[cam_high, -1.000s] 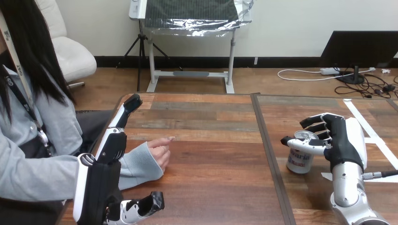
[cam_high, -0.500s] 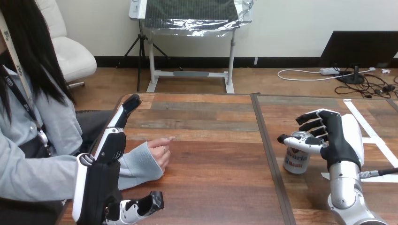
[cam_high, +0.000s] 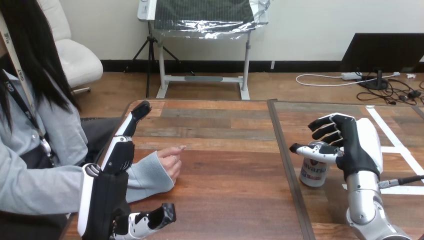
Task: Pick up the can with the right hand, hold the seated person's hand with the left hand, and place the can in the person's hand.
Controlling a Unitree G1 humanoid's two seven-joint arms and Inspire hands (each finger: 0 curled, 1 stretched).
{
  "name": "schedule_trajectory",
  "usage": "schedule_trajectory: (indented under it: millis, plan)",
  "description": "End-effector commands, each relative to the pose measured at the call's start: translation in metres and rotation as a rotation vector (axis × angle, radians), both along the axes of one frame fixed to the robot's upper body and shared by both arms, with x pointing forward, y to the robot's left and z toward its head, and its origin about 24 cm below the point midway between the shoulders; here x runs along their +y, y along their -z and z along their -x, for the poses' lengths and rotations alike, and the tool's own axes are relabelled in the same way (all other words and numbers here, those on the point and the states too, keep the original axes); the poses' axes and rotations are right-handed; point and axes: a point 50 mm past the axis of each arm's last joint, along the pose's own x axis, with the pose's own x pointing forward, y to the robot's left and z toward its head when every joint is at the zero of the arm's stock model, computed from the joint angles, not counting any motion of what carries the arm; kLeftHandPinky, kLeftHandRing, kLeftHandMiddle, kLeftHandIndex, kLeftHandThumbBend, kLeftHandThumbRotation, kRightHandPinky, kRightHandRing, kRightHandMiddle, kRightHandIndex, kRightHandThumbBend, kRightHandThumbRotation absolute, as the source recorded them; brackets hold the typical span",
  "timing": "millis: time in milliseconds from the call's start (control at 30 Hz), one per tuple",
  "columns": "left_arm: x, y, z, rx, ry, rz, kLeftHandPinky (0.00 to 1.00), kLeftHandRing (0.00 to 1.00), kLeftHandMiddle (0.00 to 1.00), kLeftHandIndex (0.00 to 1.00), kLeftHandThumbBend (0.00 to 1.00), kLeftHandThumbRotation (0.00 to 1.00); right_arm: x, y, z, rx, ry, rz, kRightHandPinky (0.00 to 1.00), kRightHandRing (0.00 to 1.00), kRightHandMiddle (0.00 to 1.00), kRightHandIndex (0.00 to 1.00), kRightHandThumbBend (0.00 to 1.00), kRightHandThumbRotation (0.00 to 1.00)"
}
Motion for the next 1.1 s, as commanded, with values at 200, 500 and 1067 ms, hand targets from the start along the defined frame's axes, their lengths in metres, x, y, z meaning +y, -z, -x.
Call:
schedule_trajectory:
  millis: [200, 500, 1067]
  plan:
    - [-0.0027, -0.0127, -0.0140, -0.072, 0.008, 0.008, 0.97, 0.94, 0.93, 0.89, 1.00, 0.71, 0.0058, -0.0177, -0.0109, -0.090, -0.037, 0.033, 0.41, 0.45, 0.51, 0.53, 0.86, 0.00]
    - [-0.0023, -0.0132, -0.0134, -0.070, 0.019, 0.011, 0.94, 0.95, 0.94, 0.89, 1.00, 0.69, 0.0052, -0.0141, -0.0099, -0.061, -0.031, -0.014, 0.41, 0.47, 0.52, 0.55, 0.86, 0.00]
    - [-0.0012, -0.0131, -0.0122, -0.063, 0.020, 0.020, 0.91, 0.95, 0.94, 0.89, 1.00, 0.69, 0.0041, -0.0091, -0.0081, -0.020, -0.031, -0.110, 0.48, 0.55, 0.60, 0.64, 0.95, 0.00]
